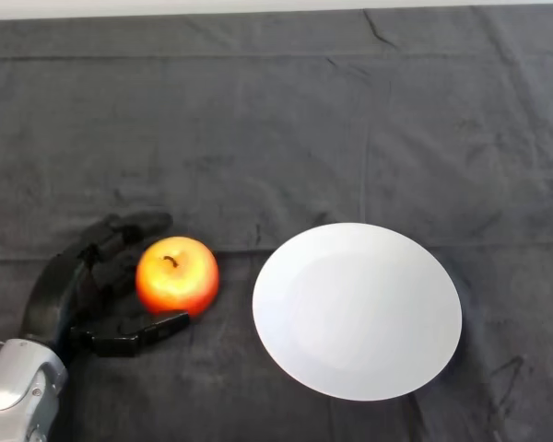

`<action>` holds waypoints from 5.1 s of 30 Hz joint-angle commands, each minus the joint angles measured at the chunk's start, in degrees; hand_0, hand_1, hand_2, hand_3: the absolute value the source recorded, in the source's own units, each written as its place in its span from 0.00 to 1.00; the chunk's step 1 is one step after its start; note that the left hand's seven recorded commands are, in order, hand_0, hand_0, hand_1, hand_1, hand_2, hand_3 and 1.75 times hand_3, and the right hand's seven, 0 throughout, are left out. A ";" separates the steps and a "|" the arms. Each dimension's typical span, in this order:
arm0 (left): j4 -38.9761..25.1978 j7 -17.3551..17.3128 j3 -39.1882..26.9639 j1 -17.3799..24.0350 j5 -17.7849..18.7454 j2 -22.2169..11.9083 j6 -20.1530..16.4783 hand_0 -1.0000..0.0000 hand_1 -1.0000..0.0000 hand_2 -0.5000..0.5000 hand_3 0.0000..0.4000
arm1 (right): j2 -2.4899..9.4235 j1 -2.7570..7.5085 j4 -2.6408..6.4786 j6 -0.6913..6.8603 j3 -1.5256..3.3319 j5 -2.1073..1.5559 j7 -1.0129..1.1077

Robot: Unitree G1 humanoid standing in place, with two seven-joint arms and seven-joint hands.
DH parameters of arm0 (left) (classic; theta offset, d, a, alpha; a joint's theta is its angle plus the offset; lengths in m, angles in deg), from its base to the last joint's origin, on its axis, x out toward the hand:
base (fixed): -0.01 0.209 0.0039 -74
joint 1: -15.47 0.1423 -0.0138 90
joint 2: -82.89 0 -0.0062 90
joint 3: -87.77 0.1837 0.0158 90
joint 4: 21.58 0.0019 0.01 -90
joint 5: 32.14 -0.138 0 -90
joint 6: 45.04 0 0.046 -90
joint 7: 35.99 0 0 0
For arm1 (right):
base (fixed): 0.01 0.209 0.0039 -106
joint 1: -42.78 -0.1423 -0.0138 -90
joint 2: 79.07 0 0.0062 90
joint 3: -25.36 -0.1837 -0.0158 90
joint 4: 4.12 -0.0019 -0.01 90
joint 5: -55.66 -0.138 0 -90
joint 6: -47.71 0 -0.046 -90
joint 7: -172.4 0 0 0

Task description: Move the apple to the plate

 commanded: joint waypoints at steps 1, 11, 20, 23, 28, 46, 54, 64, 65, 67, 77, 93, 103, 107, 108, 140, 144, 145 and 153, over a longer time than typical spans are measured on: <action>2.41 0.64 1.51 -1.52 -1.38 -1.91 0.98 0.00 0.02 0.49 1.00 | -1.18 -0.16 -0.39 0.39 -0.33 0.01 -0.10; 2.31 2.81 1.28 -2.16 -2.41 -2.32 2.43 0.00 0.01 0.50 1.00 | -1.19 -0.16 -0.40 0.35 -0.33 0.00 -0.14; -4.18 7.12 1.56 -1.19 -3.43 -1.73 2.88 0.00 0.01 0.50 1.00 | -1.19 -0.16 -0.41 0.31 -0.34 0.00 -0.17; -6.92 9.01 2.25 -0.79 -4.00 -0.89 3.42 0.00 0.01 0.50 1.00 | -1.19 -0.16 -0.42 0.30 -0.34 0.00 -0.18; -11.26 12.10 4.09 -0.11 -4.90 0.56 4.88 0.00 0.00 0.50 1.00 | -1.19 -0.16 -0.43 0.28 -0.34 0.00 -0.20; -12.73 19.21 15.47 -1.00 -6.03 2.95 12.70 0.00 0.00 0.50 1.00 | -1.19 -0.16 -0.46 0.20 -0.34 0.00 -0.26; -14.10 23.41 22.61 -1.99 -7.12 3.37 12.47 0.00 0.00 0.50 1.00 | -1.19 -0.16 -0.46 0.17 -0.34 0.00 -0.28; -11.41 25.09 29.75 -3.79 -6.81 3.24 14.37 0.00 0.00 0.50 1.00 | -1.20 -0.16 -0.46 0.15 -0.34 0.00 -0.30; -10.85 25.01 30.29 -4.00 -6.69 3.17 14.63 0.00 0.00 0.50 1.00 | -1.20 -0.16 -0.46 0.15 -0.34 -0.01 -0.30; -9.87 24.79 31.14 -4.41 -6.44 2.96 14.97 0.00 0.02 0.49 1.00 | -1.20 -0.16 -0.46 0.15 -0.35 -0.01 -0.30; -6.89 24.10 33.63 -5.98 -5.76 1.95 14.83 1.00 0.22 0.89 0.78 | -1.20 -0.16 -0.45 0.15 -0.35 -0.01 -0.30; -5.44 25.08 34.65 -6.82 -5.88 1.29 14.30 1.00 1.00 0.50 0.00 | -1.21 -0.16 -0.44 0.16 -0.35 -0.01 -0.29; -5.54 24.29 33.97 -6.85 -4.86 -0.10 14.03 1.00 1.00 0.50 0.00 | -1.21 -0.16 -0.44 0.16 -0.35 -0.01 -0.29; -5.86 23.10 32.72 -6.60 -3.73 -1.50 14.22 1.00 1.00 0.50 0.00 | -1.21 -0.16 -0.44 0.16 -0.35 -0.01 -0.29; -5.92 22.85 32.35 -6.51 -3.48 -1.82 14.29 1.00 1.00 0.50 0.00 | -1.21 -0.16 -0.44 0.16 -0.35 -0.01 -0.29; -2.45 17.60 15.54 -3.25 5.10 -9.01 19.91 1.00 1.00 0.50 0.00 | -1.21 -0.16 -0.43 0.18 -0.35 -0.01 -0.28; -1.30 15.72 12.21 -2.79 8.32 -9.92 20.70 1.00 1.00 0.50 0.00 | -1.21 -0.16 -0.43 0.18 -0.35 -0.01 -0.28; -0.94 15.25 11.40 -2.71 9.13 -10.08 20.89 1.00 1.00 0.50 0.00 | -1.21 -0.16 -0.43 0.18 -0.35 -0.01 -0.28; 3.44 11.01 4.07 -2.21 16.30 -10.80 22.19 1.00 1.00 0.50 0.00 | -1.21 -0.16 -0.42 0.19 -0.35 -0.01 -0.26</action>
